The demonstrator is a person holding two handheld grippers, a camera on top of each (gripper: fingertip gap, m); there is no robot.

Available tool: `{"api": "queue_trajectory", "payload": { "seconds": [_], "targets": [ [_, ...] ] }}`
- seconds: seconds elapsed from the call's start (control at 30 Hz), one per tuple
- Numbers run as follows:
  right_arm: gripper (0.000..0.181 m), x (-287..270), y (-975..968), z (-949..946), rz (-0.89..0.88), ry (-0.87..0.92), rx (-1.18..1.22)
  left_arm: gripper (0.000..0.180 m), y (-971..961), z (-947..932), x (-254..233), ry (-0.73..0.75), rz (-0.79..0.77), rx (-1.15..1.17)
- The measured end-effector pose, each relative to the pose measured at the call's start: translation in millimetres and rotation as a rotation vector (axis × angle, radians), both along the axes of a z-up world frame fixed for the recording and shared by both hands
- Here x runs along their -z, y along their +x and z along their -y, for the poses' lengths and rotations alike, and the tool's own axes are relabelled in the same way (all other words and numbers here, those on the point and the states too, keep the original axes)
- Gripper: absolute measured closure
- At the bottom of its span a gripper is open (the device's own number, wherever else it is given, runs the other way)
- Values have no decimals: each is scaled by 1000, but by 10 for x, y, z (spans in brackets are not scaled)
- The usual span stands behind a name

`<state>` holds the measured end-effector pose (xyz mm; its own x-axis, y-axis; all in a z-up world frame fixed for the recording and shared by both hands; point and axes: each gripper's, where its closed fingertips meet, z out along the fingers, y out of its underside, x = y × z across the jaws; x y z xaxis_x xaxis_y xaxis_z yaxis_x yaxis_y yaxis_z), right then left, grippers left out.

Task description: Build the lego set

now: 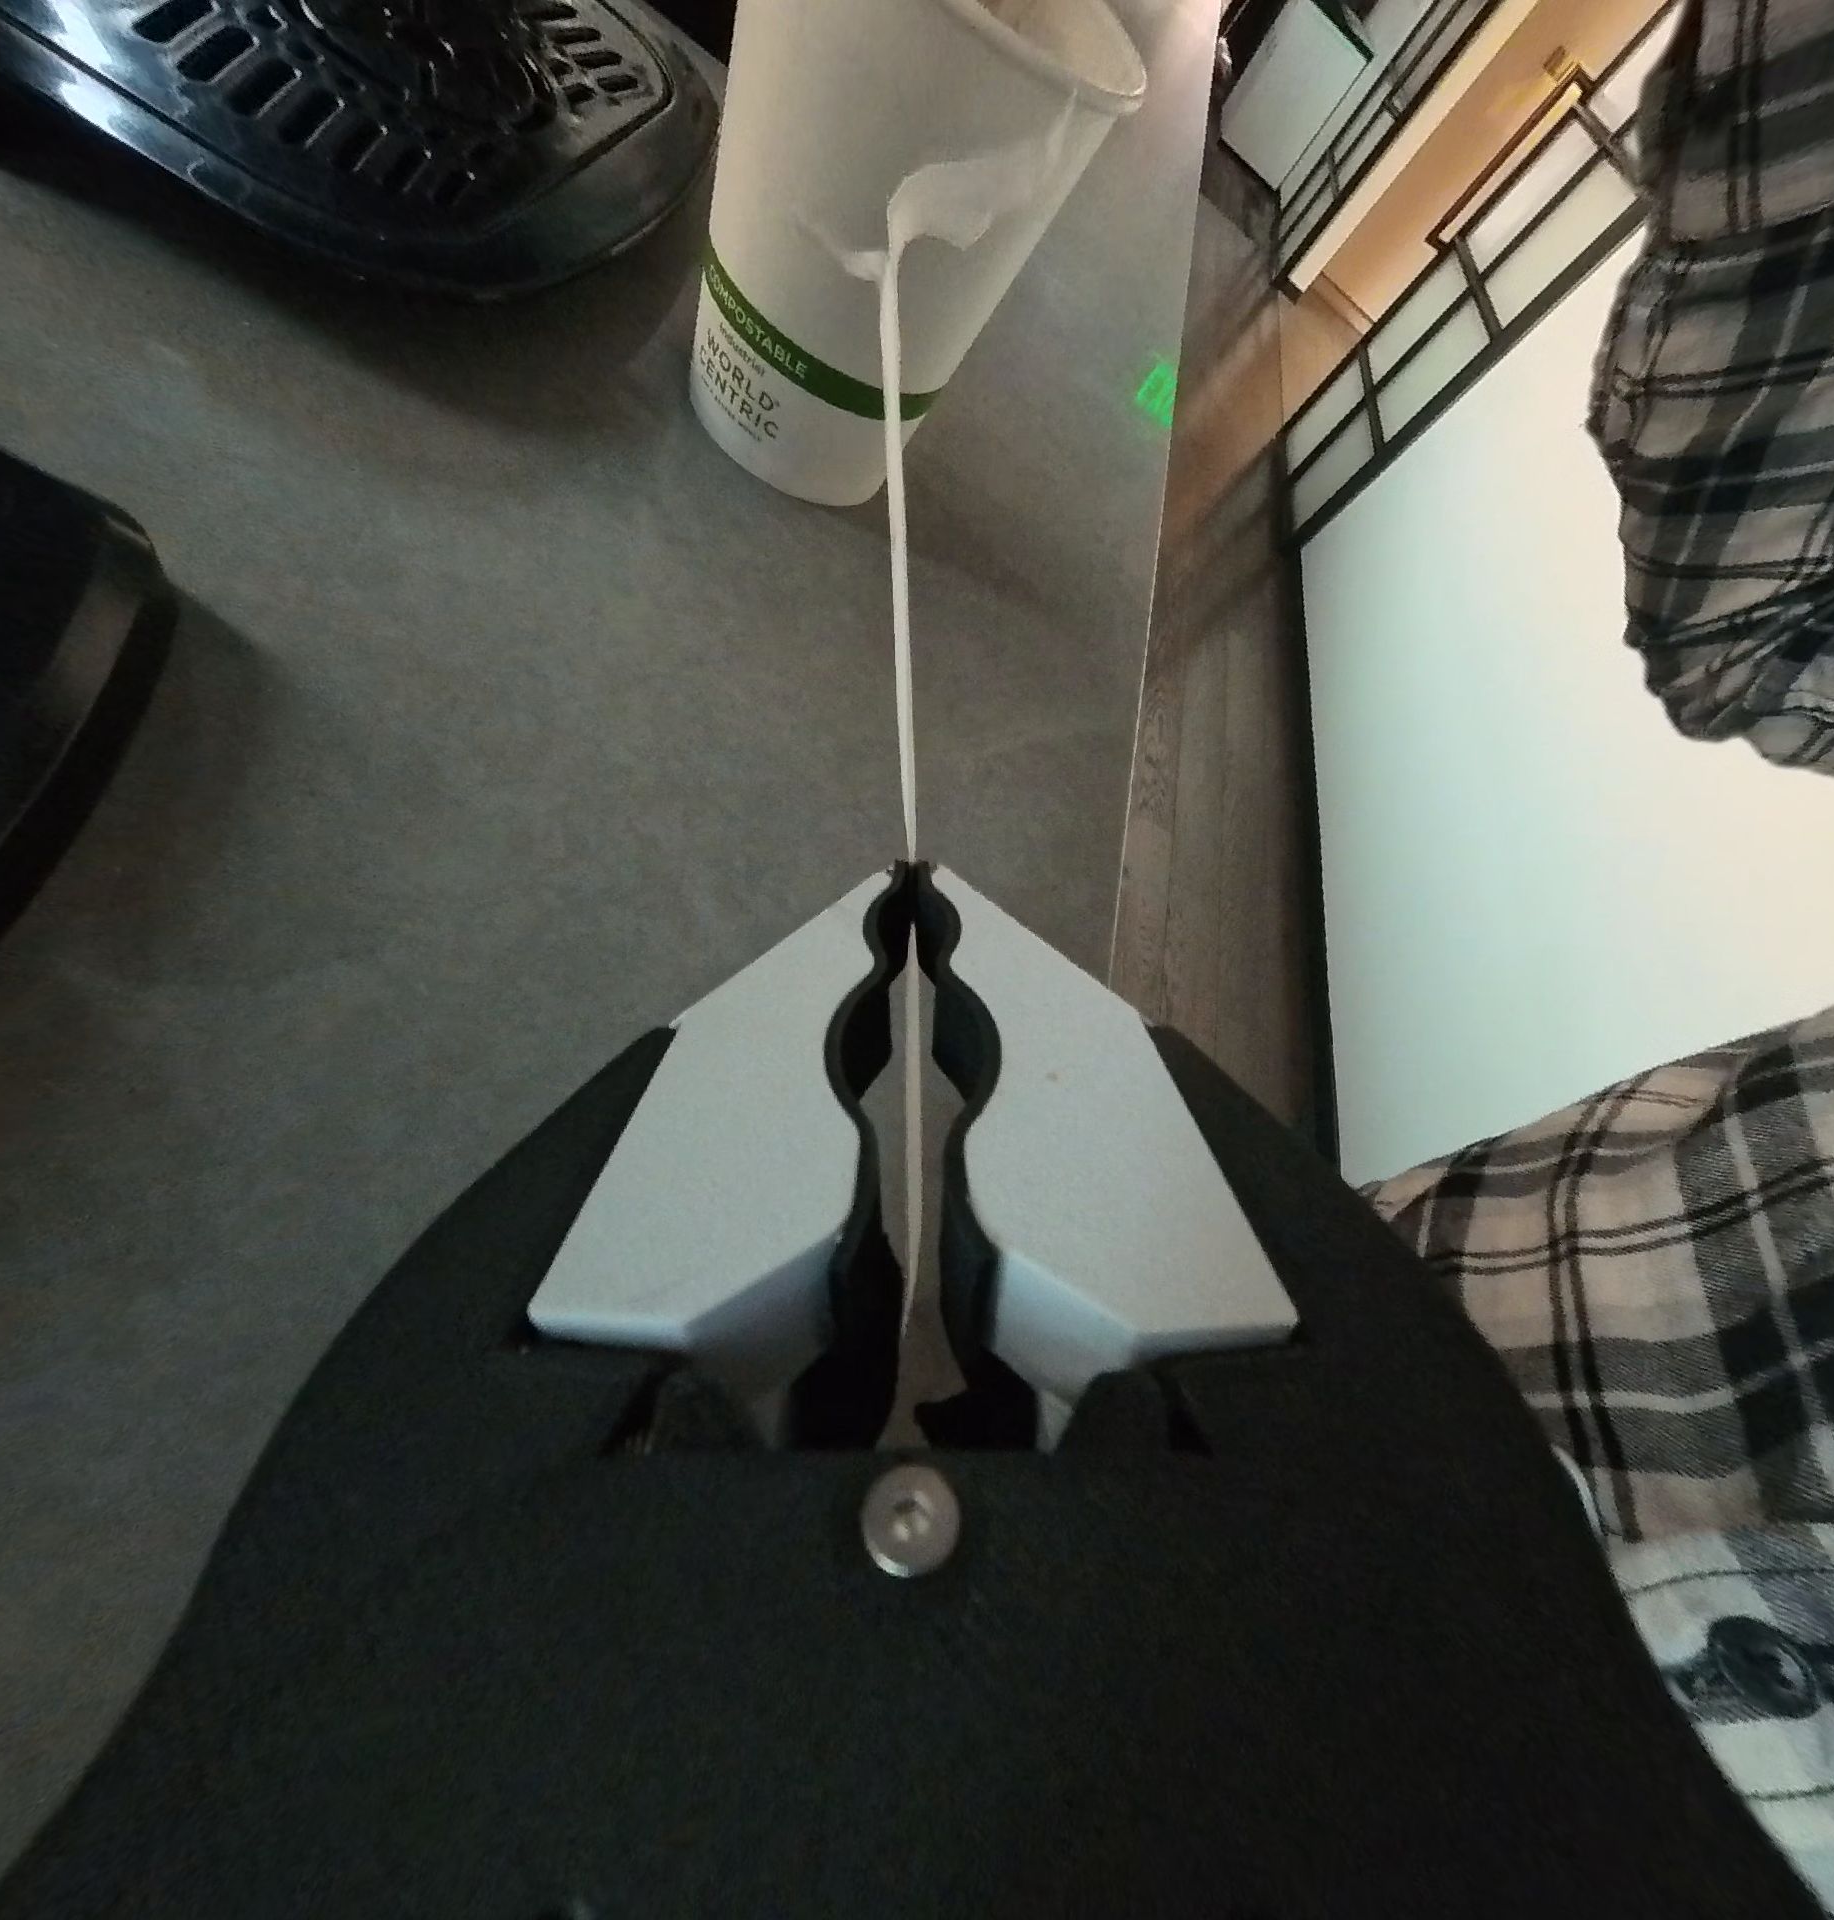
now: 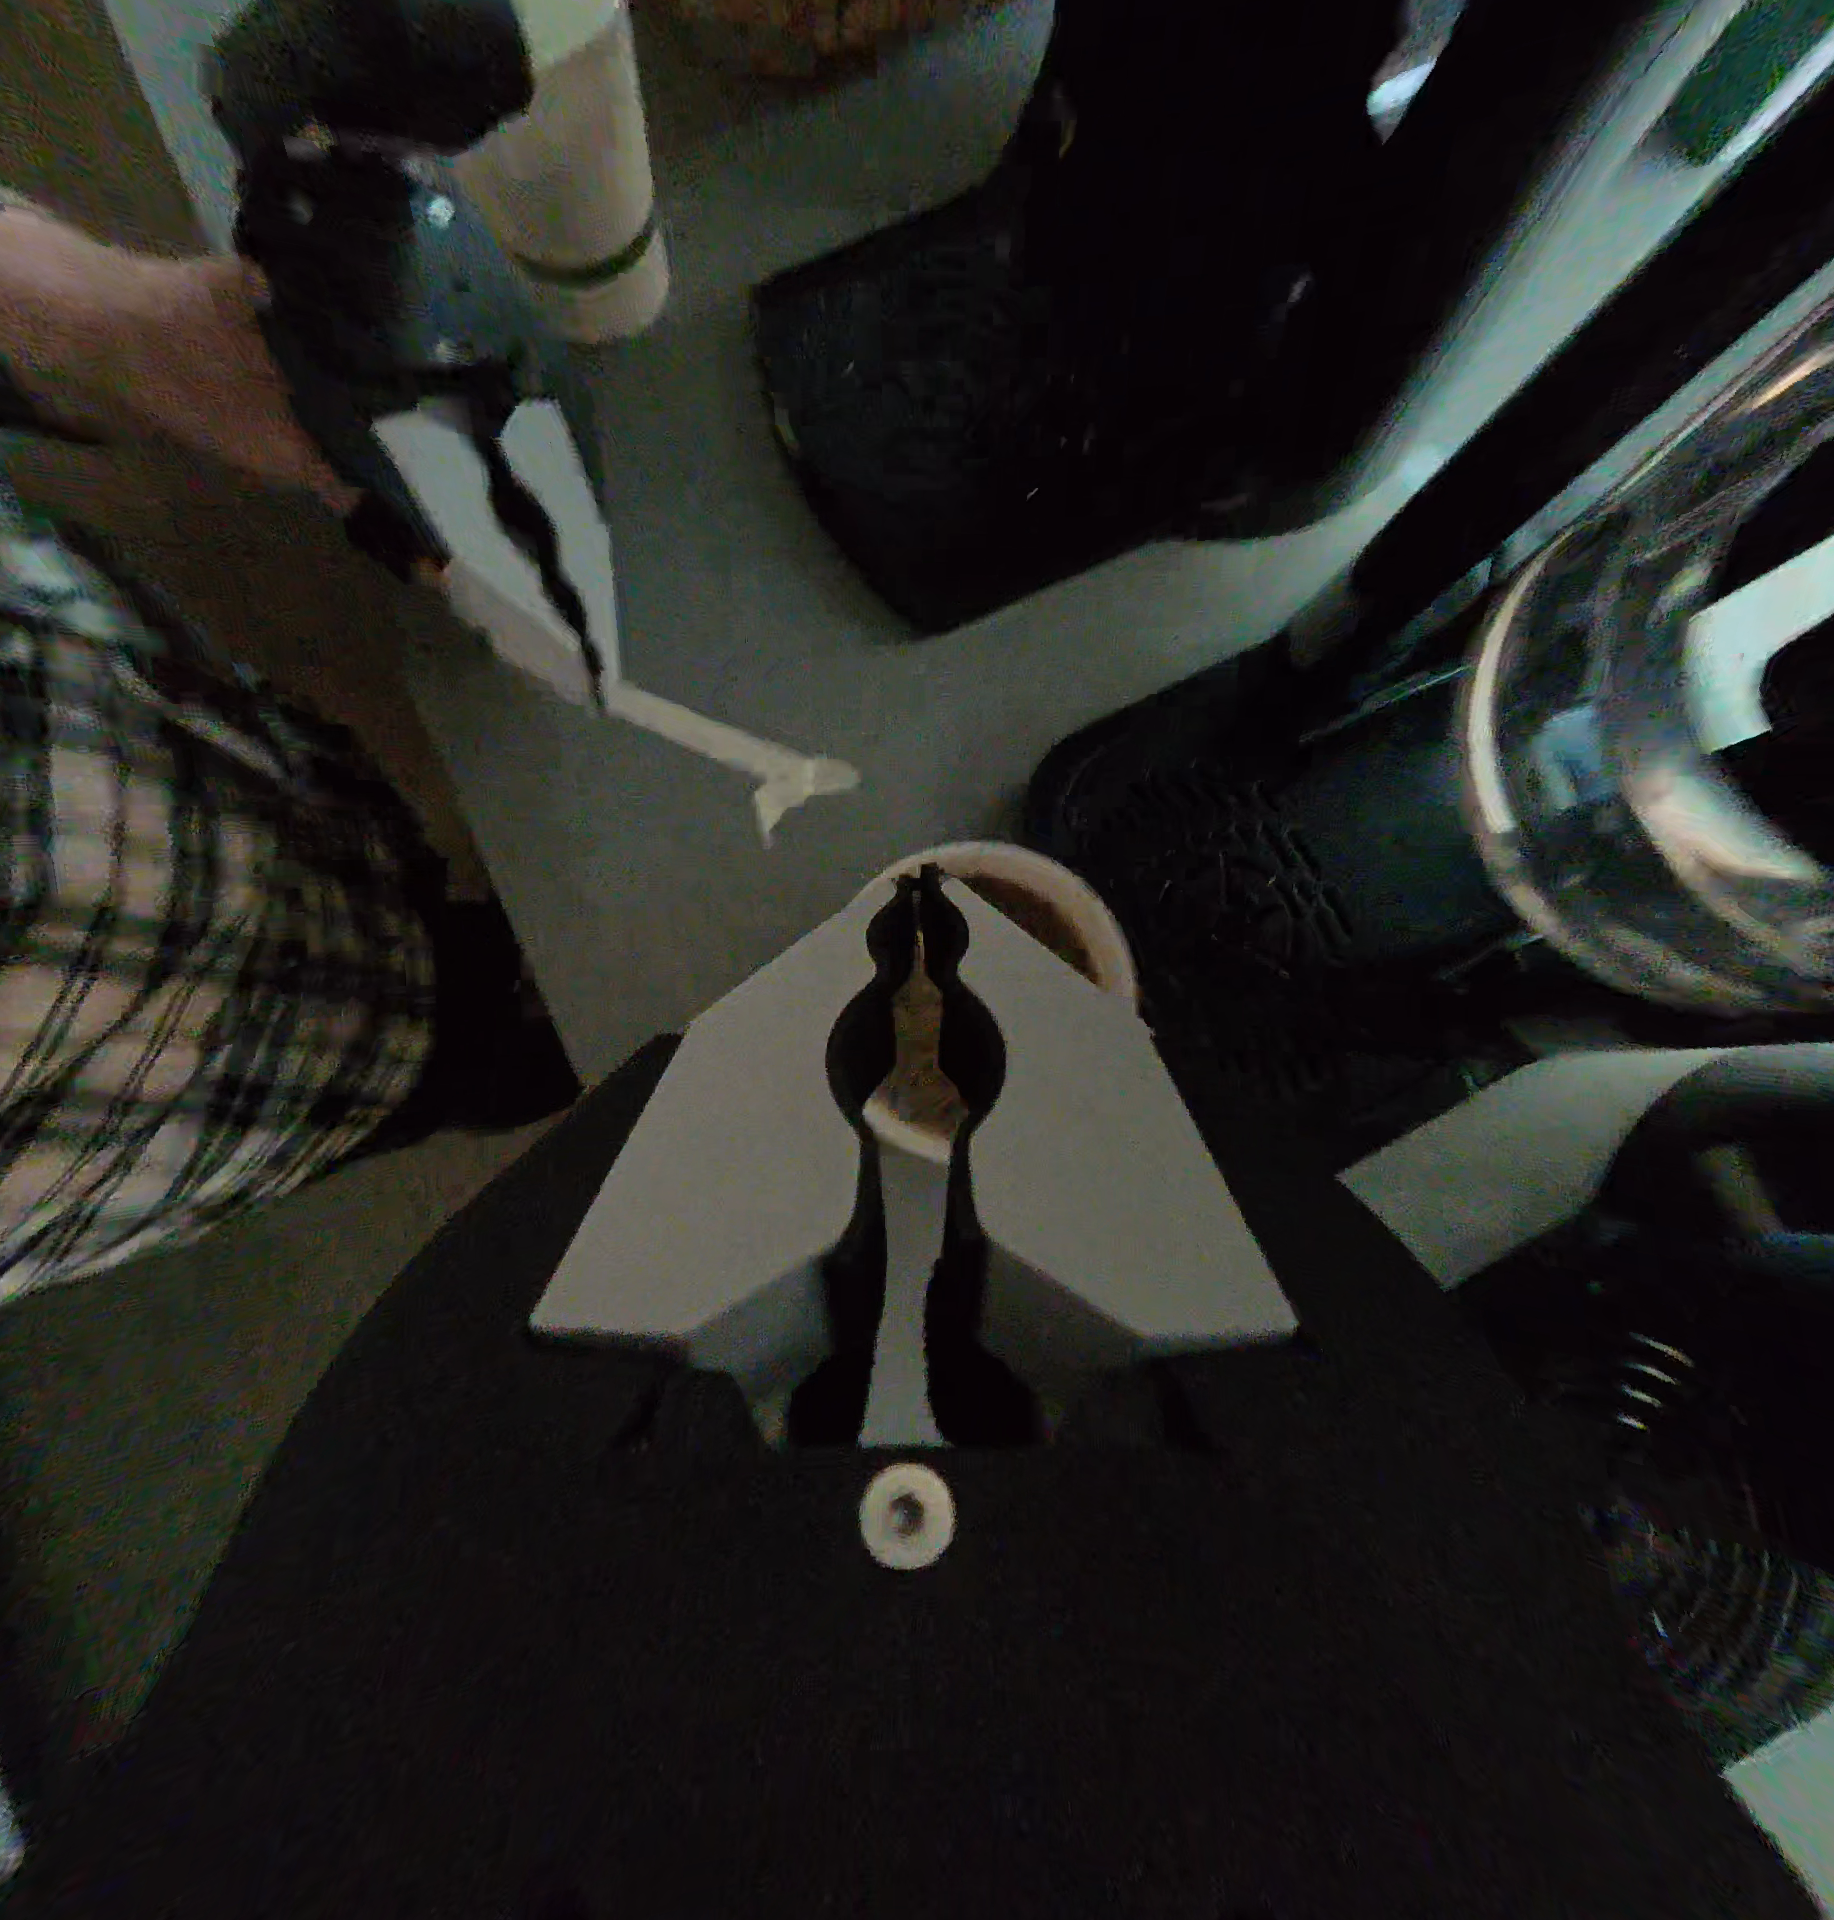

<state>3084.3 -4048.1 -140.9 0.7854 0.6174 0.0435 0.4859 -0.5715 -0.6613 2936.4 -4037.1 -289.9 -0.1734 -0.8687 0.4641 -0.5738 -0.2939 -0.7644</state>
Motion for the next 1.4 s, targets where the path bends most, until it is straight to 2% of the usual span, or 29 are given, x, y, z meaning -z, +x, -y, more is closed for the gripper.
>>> {"api": "queue_trajectory", "payload": {
  "seconds": [0.07,0.13,0.23,0.3,0.4,0.53,0.6,0.7,0.8,0.87,0.93,1.0,1.07,1.13,1.2,1.27,1.33,1.4],
  "targets": [
    [181,1,171,-162,48,42,91,180,1,2,7,0,-4,1],
    [181,87,357,-88,118,-5,132,180,1,-4,3,-1,-2,-2],
    [181,49,59,133,16,-51,-27,180,-1,-8,0,-2,0,-3],
    [181,-30,-8,-26,-22,11,-9,180,0,-1,9,-2,-6,1],
    [181,94,348,-113,118,-16,125,180,1,-2,10,-2,-7,1],
    [181,76,17,145,20,-81,-54,180,-1,-8,5,-4,-3,-2],
    [181,17,17,-55,2,-15,2,180,-2,-3,11,-3,-9,2],
    [181,90,331,-73,98,-42,115,180,-3,-7,7,-5,-6,0],
    [181,56,69,176,23,-101,-41,180,-6,-8,5,-3,-4,0],
    [181,-12,-58,52,-4,-47,-54,180,-5,-4,19,-2,-13,3],
    [181,-21,130,-126,59,2,56,180,-1,-10,36,-5,-26,-1],
    [181,94,348,-51,144,-61,114,180,3,-34,51,-7,-38,-18],
    [181,57,109,102,47,-84,-6,180,9,-55,76,-8,-56,-34],
    [181,-30,-97,61,-3,-34,-70,180,11,-45,98,-1,-69,-29],
    [181,-26,64,-122,67,8,33,180,10,-32,106,3,-75,-20],
    [181,117,312,-68,160,-65,103,180,9,-37,104,1,-74,-22],
    [181,69,91,81,46,-91,0,180,6,-40,95,1,-67,-24],
    [181,0,-77,52,15,-46,-53,180,4,-35,98,2,-69,-21]
  ]
}}
